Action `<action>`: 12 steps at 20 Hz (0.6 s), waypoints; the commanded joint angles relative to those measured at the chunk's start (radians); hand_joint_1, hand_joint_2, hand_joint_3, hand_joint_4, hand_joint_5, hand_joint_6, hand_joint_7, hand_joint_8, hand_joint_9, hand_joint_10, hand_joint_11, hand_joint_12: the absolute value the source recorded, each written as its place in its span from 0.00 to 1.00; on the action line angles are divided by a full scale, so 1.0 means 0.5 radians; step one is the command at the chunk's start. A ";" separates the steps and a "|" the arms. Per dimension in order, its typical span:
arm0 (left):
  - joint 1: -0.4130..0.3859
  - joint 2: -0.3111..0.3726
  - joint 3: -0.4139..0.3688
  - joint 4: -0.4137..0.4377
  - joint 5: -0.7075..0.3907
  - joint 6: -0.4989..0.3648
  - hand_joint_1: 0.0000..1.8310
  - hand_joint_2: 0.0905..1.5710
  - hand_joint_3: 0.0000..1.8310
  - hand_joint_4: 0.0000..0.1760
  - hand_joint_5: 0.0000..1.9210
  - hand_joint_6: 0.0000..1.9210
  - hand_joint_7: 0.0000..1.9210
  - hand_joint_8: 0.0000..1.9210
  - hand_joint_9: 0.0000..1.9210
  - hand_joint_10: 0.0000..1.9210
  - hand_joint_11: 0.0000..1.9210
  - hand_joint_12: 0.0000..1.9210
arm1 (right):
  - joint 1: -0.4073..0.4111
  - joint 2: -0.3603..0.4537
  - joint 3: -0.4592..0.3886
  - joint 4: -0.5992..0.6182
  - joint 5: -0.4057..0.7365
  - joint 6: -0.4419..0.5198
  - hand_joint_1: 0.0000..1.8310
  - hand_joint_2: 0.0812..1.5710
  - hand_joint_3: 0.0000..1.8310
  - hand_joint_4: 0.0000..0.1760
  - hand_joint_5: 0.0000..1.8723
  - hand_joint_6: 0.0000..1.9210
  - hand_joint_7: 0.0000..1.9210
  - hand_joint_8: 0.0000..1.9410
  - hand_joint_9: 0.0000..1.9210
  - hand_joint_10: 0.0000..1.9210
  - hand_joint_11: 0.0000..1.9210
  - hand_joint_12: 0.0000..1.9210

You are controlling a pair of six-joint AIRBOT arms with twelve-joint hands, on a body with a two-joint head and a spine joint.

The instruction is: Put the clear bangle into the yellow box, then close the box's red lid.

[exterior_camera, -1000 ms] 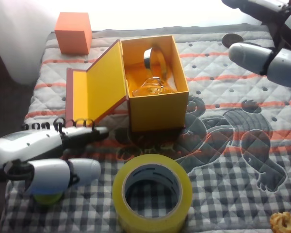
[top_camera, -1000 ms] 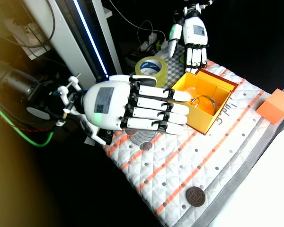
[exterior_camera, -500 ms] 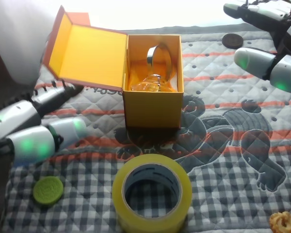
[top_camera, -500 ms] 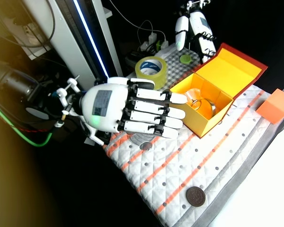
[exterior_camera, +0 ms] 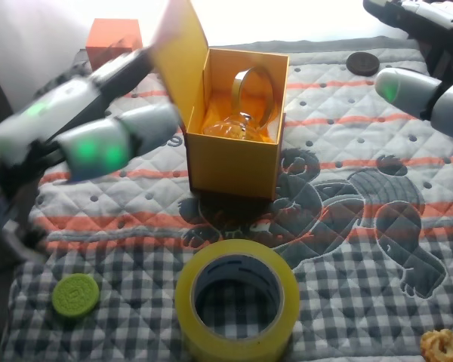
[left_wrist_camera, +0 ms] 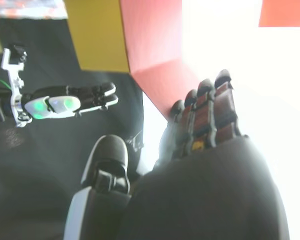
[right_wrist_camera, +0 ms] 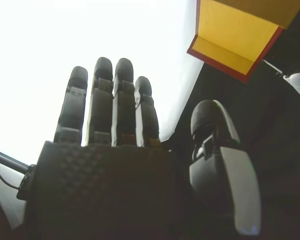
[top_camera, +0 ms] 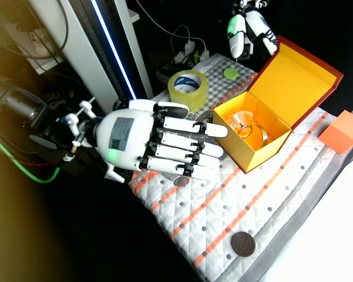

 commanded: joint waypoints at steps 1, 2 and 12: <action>-0.083 -0.034 0.015 0.165 -0.088 -0.008 0.00 0.86 0.00 0.00 0.00 0.00 0.00 0.00 0.00 0.00 0.00 0.00 | 0.000 0.014 0.000 0.009 0.279 0.014 0.05 0.86 0.00 0.26 0.12 0.00 0.16 0.00 0.14 0.00 0.00 0.10; -0.172 -0.068 0.037 0.282 0.035 -0.008 0.00 0.87 0.00 0.00 0.02 0.01 0.02 0.01 0.03 0.01 0.00 0.00 | -0.006 0.016 0.000 0.014 0.287 0.014 0.04 0.85 0.00 0.33 0.12 0.00 0.15 0.01 0.14 0.00 0.00 0.10; -0.310 -0.142 0.132 1.121 0.727 -0.554 0.00 0.80 0.00 0.00 0.00 0.00 0.00 0.00 0.01 0.00 0.00 0.01 | -0.019 0.044 -0.003 0.012 0.300 0.014 0.02 0.84 0.00 0.31 0.15 0.00 0.24 0.01 0.17 0.00 0.02 0.11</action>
